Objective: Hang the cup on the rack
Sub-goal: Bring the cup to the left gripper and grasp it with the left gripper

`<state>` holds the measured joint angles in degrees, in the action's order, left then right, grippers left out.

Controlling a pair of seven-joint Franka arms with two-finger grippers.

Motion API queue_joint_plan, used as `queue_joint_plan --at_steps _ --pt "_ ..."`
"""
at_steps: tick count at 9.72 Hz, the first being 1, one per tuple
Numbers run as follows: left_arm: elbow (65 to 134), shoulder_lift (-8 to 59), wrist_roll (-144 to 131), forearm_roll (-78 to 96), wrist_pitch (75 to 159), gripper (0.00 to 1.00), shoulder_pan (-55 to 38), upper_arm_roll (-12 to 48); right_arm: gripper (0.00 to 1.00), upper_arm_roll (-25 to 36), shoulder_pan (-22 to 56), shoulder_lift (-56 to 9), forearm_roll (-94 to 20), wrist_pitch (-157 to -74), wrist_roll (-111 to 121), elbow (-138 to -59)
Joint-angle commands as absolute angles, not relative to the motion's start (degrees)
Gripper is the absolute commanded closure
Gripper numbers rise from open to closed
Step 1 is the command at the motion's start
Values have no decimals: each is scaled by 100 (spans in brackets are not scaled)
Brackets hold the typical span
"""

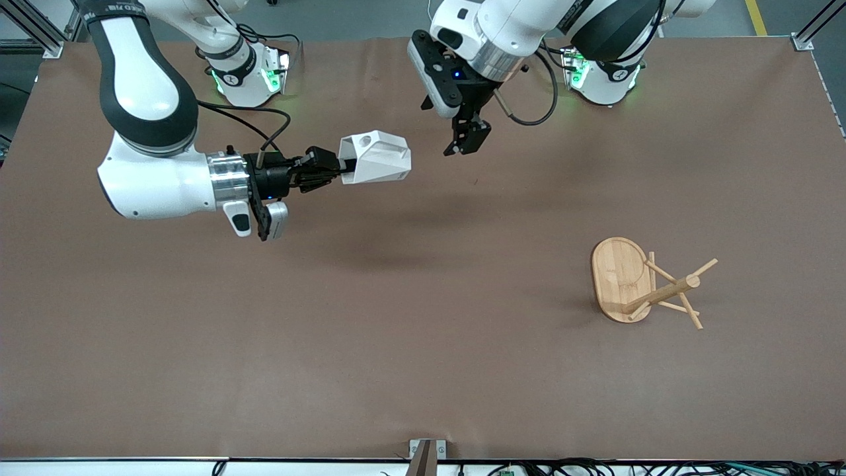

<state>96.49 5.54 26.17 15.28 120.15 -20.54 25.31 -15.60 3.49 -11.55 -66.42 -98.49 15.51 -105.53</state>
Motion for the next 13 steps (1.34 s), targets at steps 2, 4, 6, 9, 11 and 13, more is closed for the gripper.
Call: queue_joint_plan --at_steps 2,4,6,9,11,13 --pt "9501 896 2733 1529 12059 0 -2223 2637 99 -1819 334 -1151 -7022 -9861 1687 -10696" --pt "9501 905 2742 1521 12059 0 -2232 2637 99 -1828 325 -1151 -7040 -9844 1661 -10679" --pt "9501 923 2751 1494 12120 0 -2232 2637 99 -1846 325 -1151 -7215 -9852 1670 -10679" --pt "9492 1072 2751 1424 12207 0 -2303 2637 99 -1854 325 -1143 -7242 -9844 1661 -10652" --pt "9483 1177 2760 1328 12261 4 -2294 2637 98 -1854 325 -1134 -7242 -9835 1679 -10652" --pt "9483 1230 2751 1310 12366 16 -2303 2637 98 -1863 316 -1134 -7242 -9844 1679 -10652"
